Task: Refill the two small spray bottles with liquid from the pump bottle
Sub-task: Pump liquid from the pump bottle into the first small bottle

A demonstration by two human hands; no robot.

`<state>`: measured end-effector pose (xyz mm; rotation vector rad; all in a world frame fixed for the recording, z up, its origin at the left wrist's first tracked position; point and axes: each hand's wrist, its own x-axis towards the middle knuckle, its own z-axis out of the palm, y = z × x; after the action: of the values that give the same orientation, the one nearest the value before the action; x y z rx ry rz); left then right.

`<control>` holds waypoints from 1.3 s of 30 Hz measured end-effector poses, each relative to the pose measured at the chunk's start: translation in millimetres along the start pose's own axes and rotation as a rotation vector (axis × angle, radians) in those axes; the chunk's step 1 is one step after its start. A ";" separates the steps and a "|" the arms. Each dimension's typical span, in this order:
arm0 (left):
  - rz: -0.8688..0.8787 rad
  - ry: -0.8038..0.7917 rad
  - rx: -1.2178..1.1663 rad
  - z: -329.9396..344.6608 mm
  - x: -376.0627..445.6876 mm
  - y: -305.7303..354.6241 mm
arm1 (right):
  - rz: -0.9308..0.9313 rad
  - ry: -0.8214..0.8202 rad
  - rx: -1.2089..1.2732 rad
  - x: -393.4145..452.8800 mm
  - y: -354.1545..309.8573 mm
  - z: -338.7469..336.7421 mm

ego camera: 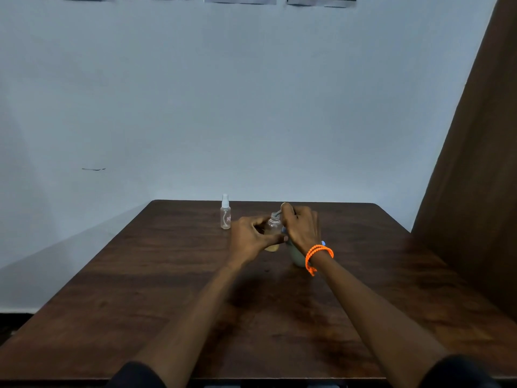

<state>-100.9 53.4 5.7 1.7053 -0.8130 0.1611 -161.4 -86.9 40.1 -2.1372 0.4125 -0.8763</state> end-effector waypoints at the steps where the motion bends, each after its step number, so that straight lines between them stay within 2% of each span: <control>1: 0.005 0.000 -0.007 0.1 -0.1 0.6 | 0.005 -0.001 0.014 1.0 -0.3 -0.5; 5: 0.030 -0.006 0.008 -0.7 1.1 3.2 | 0.046 -0.022 0.108 5.9 3.0 -1.4; 10: 0.014 -0.013 -0.002 1.0 4.8 6.0 | 0.071 -0.131 0.271 15.0 -2.1 -6.4; 14: 0.018 -0.009 -0.011 4.4 2.6 11.7 | 0.123 -0.138 0.318 15.3 -2.4 -8.5; 23: 0.043 0.012 -0.016 5.5 -2.4 11.3 | 0.131 -0.168 0.260 2.0 -2.0 -13.7; 31: 0.047 0.016 0.044 6.5 -0.9 12.3 | 0.063 -0.006 0.087 3.6 0.5 -6.7; 39: 0.046 0.002 0.005 -2.8 -1.0 9.7 | -0.008 -0.051 0.034 3.3 2.5 -2.7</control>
<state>-106.5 55.7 13.9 1.6918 -0.8511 0.1960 -160.9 -91.8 40.9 -2.1273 0.3607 -0.8254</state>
